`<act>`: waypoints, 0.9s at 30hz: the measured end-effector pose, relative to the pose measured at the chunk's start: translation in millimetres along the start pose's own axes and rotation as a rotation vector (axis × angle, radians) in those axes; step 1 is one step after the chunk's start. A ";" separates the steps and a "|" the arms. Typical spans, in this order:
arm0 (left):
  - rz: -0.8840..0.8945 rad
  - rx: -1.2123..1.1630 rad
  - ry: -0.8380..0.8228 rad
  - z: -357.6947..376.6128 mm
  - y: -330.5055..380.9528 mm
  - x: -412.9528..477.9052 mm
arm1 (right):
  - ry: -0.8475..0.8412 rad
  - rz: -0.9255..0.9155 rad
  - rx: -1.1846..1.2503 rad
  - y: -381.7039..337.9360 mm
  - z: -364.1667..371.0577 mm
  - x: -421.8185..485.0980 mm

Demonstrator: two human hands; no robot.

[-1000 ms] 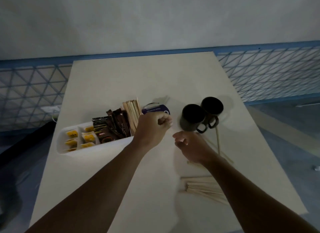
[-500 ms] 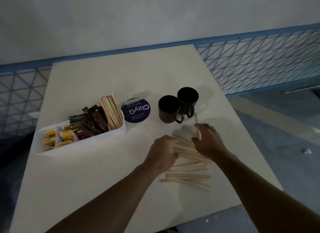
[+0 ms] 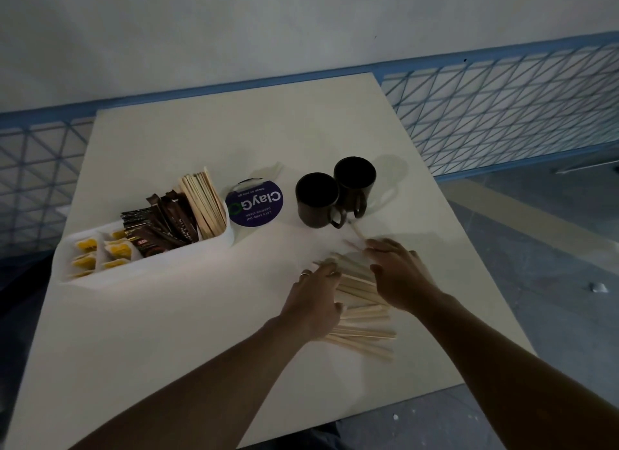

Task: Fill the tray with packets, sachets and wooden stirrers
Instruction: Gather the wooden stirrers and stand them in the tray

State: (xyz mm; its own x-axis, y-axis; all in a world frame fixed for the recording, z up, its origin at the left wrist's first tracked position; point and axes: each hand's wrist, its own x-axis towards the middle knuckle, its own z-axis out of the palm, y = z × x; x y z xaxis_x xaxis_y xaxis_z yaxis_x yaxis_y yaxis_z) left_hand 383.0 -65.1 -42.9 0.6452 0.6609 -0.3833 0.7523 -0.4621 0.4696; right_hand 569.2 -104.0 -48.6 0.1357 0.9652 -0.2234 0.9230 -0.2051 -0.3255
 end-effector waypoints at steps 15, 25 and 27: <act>0.178 -0.066 0.122 10.9 -4.3 -25.5 | -0.031 -0.071 0.020 -8.4 5.8 -16.6; 0.136 0.010 0.186 26.0 -3.6 -27.4 | -0.026 -0.073 0.078 -13.2 14.9 -10.2; 0.130 -0.033 0.189 27.3 -5.8 -26.4 | -0.017 -0.081 0.086 -14.4 15.5 -10.0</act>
State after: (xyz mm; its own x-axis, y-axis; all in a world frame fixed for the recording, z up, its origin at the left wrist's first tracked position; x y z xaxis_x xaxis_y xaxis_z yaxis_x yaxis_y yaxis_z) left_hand 365.2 -96.0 -57.2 0.6974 0.6976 -0.1641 0.6580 -0.5327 0.5322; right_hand 549.0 -113.3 -55.9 0.0547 0.9764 -0.2087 0.8965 -0.1401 -0.4204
